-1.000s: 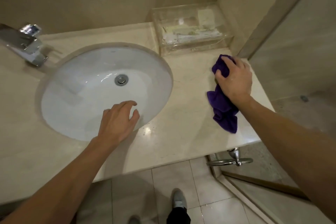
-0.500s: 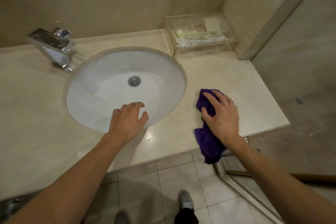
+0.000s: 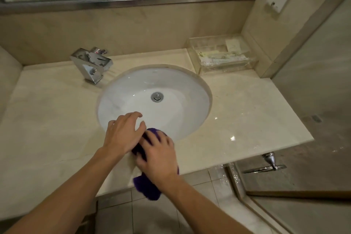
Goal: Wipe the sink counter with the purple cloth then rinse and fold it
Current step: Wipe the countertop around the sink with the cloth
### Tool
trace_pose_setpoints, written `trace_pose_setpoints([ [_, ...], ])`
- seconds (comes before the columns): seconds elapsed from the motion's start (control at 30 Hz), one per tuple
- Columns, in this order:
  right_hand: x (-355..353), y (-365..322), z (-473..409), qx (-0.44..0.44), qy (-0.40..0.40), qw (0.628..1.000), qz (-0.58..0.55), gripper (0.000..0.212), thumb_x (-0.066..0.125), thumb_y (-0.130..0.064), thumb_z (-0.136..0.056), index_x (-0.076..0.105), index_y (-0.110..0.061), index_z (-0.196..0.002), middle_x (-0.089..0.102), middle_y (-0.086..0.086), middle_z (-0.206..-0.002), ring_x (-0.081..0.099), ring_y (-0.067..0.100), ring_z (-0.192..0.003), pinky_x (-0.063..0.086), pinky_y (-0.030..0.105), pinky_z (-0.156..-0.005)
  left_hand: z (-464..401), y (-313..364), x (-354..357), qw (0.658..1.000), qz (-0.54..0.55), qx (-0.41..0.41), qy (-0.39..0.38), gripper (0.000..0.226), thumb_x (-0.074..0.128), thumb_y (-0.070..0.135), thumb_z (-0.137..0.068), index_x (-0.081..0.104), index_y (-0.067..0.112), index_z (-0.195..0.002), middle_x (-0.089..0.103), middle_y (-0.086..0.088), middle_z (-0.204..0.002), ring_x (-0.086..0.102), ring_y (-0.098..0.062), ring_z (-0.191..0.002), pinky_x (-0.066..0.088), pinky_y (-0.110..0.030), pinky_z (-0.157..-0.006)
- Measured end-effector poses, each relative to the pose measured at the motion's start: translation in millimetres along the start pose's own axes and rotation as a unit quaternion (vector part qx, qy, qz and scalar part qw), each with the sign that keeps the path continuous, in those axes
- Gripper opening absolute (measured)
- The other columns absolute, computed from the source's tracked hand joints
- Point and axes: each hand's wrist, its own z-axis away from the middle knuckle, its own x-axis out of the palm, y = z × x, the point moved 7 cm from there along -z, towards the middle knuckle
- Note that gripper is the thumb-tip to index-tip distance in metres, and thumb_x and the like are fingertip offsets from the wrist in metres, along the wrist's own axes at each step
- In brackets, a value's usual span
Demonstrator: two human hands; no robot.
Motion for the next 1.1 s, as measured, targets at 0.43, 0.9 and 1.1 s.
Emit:
trace_pose_setpoints([
  [0.43, -42, 84, 3, -0.039, 0.009, 0.998, 0.056, 0.043, 0.053, -0.047, -0.091, 0.060, -0.035, -0.132, 0.058, -0.006, -0.140, 0.051, 0.023, -0.129, 0.035, 0.045, -0.113, 4, 0, -3, 0.999, -0.019, -0.035, 0.008, 0.038, 0.044, 0.039, -0.100, 0.059, 0.022, -0.131, 0.065, 0.001, -0.134, 0.060, -0.025, -0.119, 0.042, -0.044, -0.101],
  [0.9, -148, 288, -1, 0.237, 0.100, 0.963, 0.075, 0.053, 0.060, -0.035, -0.096, 0.050, -0.023, -0.146, 0.049, 0.010, -0.150, 0.044, 0.034, -0.133, 0.039, 0.048, -0.109, 3, 45, 32, 0.999, -0.008, 0.006, -0.031, 0.041, 0.041, 0.040, -0.101, 0.054, 0.025, -0.138, 0.057, 0.009, -0.143, 0.052, -0.019, -0.128, 0.032, -0.039, -0.107],
  [1.1, -133, 271, -10, 0.289, 0.133, 0.946, 0.064, 0.051, 0.058, -0.035, -0.096, 0.053, -0.019, -0.144, 0.049, 0.012, -0.151, 0.042, 0.039, -0.136, 0.039, 0.053, -0.110, 7, 28, 38, 0.999, 0.011, -0.008, -0.035, 0.041, 0.042, 0.040, -0.102, 0.055, 0.025, -0.138, 0.057, 0.009, -0.143, 0.052, -0.019, -0.129, 0.032, -0.039, -0.107],
])
